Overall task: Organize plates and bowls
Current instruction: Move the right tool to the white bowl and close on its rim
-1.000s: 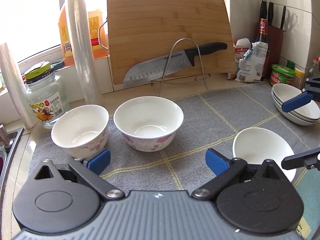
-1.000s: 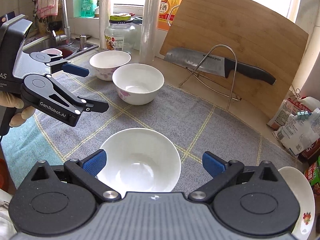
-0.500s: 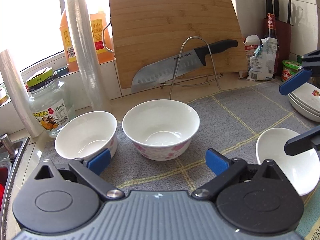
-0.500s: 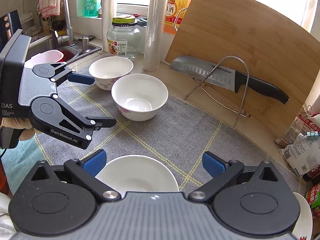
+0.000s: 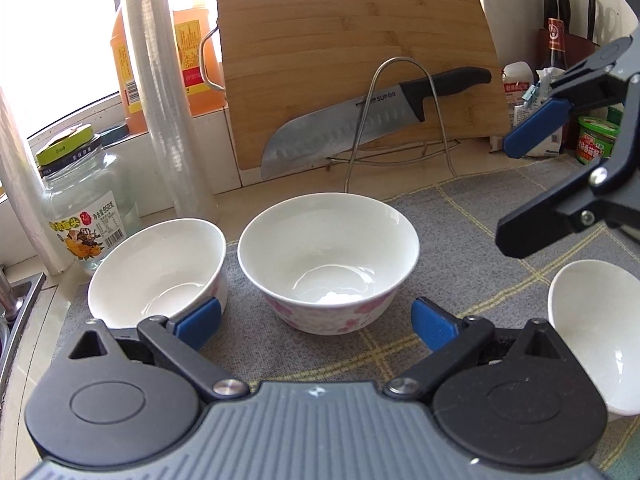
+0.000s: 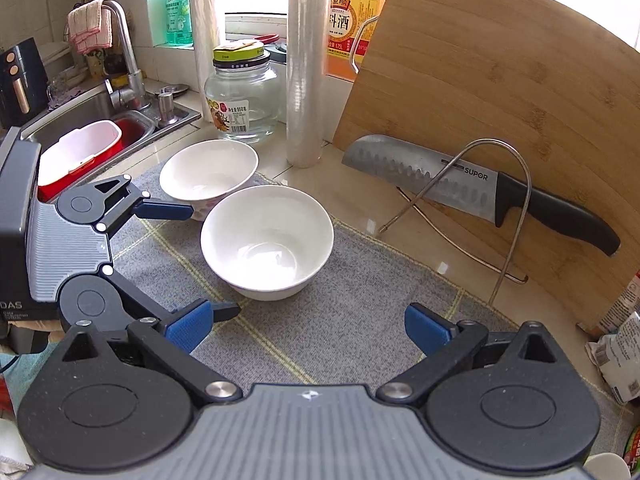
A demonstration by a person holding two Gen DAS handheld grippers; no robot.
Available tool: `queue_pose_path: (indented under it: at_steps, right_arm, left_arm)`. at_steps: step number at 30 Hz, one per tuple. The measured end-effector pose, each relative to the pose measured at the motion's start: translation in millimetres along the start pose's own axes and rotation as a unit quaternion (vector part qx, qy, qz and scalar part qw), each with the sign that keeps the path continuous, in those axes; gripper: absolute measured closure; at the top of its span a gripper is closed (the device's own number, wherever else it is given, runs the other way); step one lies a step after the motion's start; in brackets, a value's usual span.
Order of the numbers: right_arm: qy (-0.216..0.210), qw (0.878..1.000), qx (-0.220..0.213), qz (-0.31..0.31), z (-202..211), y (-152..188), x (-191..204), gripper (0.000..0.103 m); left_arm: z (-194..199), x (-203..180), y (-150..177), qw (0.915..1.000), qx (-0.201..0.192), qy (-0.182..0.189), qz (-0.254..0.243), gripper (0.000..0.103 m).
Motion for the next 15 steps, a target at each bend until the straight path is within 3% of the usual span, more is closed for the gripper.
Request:
queue_pose_path:
  at_steps: [15]
  right_arm:
    - [-0.046, 0.998, 0.017, -0.027, -53.0, -17.6, -11.1, 0.000]
  left_arm:
    - [-11.5, -6.1, 2.2, 0.9997, 0.009, 0.007, -0.021, 0.005]
Point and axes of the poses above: each gripper's, at about its wrist camera, not at the fingertips, and z roughly against the way its jaws point, x to its left, y to its underside, the point moved 2 cm from there along -z, roughly the way its jaws point, and after that the axes turned 12 degrees about -x, right-handed, at the moved point
